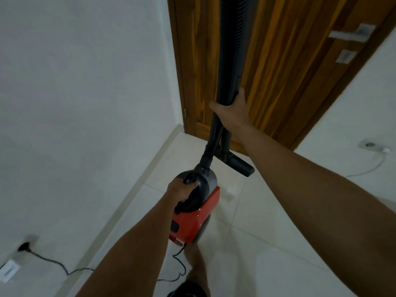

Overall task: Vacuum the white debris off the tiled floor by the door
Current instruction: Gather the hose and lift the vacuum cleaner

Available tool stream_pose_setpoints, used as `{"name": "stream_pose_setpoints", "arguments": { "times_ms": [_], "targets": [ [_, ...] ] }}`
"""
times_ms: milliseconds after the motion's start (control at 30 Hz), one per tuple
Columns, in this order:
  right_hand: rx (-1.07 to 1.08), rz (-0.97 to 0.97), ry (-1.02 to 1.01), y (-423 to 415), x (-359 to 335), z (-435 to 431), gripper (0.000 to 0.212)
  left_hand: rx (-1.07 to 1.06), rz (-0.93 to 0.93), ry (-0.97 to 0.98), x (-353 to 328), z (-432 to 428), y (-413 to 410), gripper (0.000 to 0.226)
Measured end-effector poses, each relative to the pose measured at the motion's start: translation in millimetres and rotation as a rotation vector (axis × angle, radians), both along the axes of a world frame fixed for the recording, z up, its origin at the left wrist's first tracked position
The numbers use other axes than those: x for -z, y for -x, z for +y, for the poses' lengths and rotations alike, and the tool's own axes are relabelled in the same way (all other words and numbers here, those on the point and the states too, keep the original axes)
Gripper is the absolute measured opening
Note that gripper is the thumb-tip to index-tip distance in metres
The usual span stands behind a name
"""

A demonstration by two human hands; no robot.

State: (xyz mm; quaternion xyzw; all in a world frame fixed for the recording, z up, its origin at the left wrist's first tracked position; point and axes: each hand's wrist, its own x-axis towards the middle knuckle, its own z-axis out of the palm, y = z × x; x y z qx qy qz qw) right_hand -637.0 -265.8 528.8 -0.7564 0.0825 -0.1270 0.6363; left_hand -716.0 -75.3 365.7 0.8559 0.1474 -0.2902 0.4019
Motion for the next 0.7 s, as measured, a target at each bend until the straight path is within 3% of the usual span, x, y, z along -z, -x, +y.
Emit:
{"name": "stream_pose_setpoints", "arguments": {
  "times_ms": [133, 233, 267, 533, 633, 700],
  "targets": [
    [-0.018, 0.037, 0.023, -86, -6, 16, 0.070, -0.018, 0.030, -0.017, 4, 20, -92, 0.053],
    [-0.022, 0.032, 0.026, -143, -8, 21, 0.039, 0.006, 0.028, -0.040, 0, 35, -154, 0.049],
    [-0.024, 0.033, 0.024, -164, -8, 23, 0.037, 0.012, 0.026, -0.047, -2, 39, -174, 0.049],
    [-0.092, 0.132, 0.016, -335, 22, 46, 0.071, 0.000, 0.014, -0.072, 3, 56, -334, 0.042],
    [-0.104, 0.160, 0.052, -399, 39, 52, 0.038, -0.005, 0.044, -0.070, 16, 59, -398, 0.042],
    [-0.108, 0.155, 0.104, -438, 45, 56, 0.033, -0.005, 0.070, -0.084, 26, 62, -434, 0.040]
  ]
}}
